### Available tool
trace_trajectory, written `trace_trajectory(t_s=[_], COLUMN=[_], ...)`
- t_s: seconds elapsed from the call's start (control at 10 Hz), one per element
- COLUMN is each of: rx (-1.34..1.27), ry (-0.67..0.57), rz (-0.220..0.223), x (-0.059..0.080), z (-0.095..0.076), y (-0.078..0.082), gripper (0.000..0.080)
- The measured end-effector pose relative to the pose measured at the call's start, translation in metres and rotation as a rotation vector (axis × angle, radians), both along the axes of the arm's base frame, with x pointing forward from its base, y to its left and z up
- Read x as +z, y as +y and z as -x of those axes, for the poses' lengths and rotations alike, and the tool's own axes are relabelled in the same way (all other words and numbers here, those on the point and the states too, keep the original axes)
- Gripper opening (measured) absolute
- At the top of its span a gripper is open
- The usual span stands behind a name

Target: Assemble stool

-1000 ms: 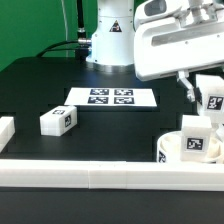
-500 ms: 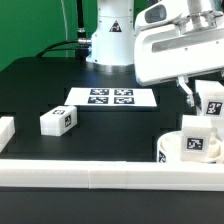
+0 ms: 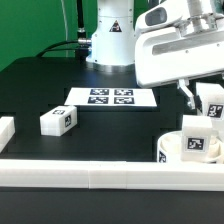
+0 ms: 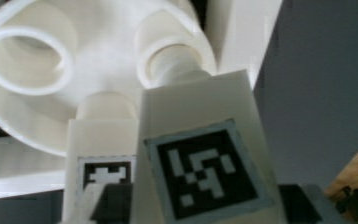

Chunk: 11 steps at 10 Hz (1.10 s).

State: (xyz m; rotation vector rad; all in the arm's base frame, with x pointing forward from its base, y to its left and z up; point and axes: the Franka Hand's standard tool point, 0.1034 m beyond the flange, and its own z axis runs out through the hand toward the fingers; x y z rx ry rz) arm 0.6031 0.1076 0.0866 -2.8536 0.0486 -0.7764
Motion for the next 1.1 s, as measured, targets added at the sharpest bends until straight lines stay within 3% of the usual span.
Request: trace_trajectory(t_s=[1.1], rx=[-0.011], ry=[-0.030], rz=[0.004], x=[-0.014], z=[0.007], y=[-0.001], gripper=[0.0327])
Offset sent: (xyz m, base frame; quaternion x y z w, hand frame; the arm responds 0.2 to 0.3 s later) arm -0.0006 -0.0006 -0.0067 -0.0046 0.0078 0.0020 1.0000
